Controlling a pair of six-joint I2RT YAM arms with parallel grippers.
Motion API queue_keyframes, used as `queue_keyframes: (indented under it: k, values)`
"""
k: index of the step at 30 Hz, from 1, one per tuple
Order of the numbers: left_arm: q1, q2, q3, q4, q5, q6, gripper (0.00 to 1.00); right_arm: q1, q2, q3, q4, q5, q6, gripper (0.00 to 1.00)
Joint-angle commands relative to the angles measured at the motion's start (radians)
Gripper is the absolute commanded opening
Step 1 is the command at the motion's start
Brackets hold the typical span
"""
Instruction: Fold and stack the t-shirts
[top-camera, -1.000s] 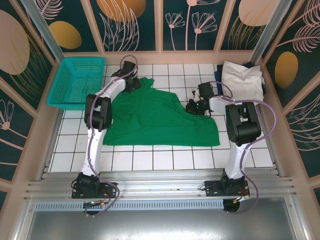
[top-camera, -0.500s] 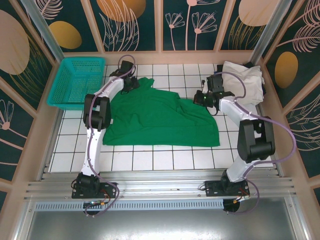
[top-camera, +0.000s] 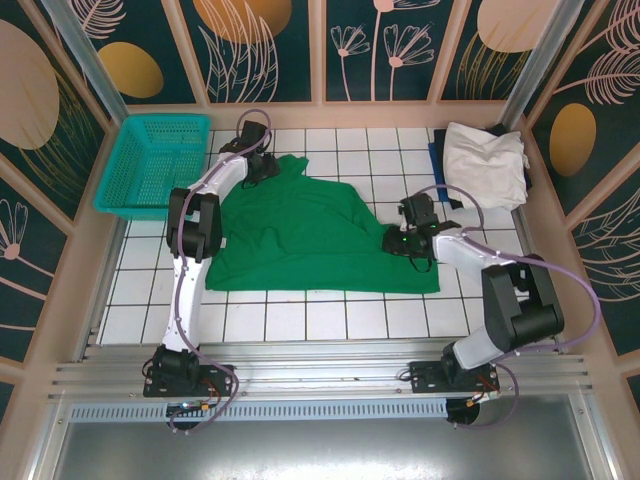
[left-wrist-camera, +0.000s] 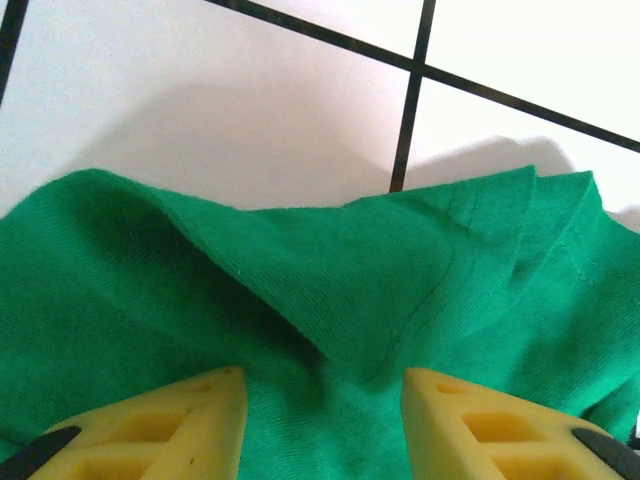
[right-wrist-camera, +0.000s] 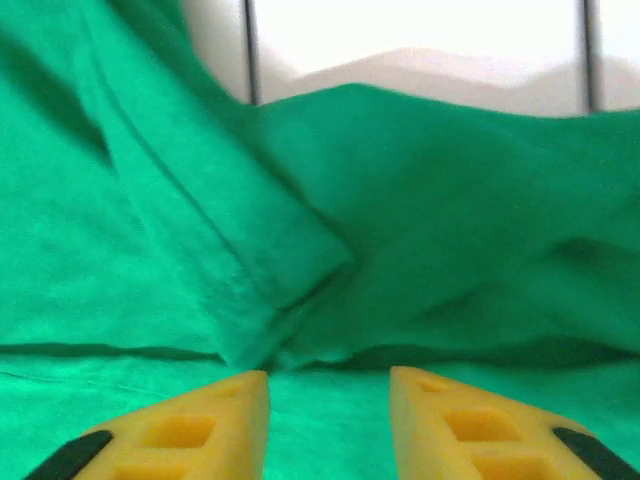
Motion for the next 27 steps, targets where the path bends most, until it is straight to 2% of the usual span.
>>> queue_keyframes:
  k: [1,4,8,16,23,27]
  values:
    - [0.009,-0.032,0.027,-0.02,0.007,0.02,0.45,-0.073,-0.071,-0.013,0.044,-0.083,0.04,0.4]
    - [0.009,-0.033,0.024,-0.02,0.007,0.02,0.46,-0.089,-0.043,0.026,0.074,-0.105,0.034,0.44]
    - [0.008,-0.03,0.024,-0.016,0.021,0.017,0.46,-0.086,0.074,0.1,0.103,-0.185,0.03,0.44]
    - [0.009,-0.015,0.045,-0.016,0.04,0.011,0.46,-0.033,0.214,0.155,0.093,-0.156,0.03,0.43]
    - [0.011,-0.015,0.073,0.009,0.055,-0.024,0.49,-0.016,0.232,0.143,0.078,-0.114,0.034,0.42]
    - [0.016,0.001,0.086,0.037,0.085,-0.054,0.49,-0.016,0.228,0.139,0.079,-0.117,0.038,0.29]
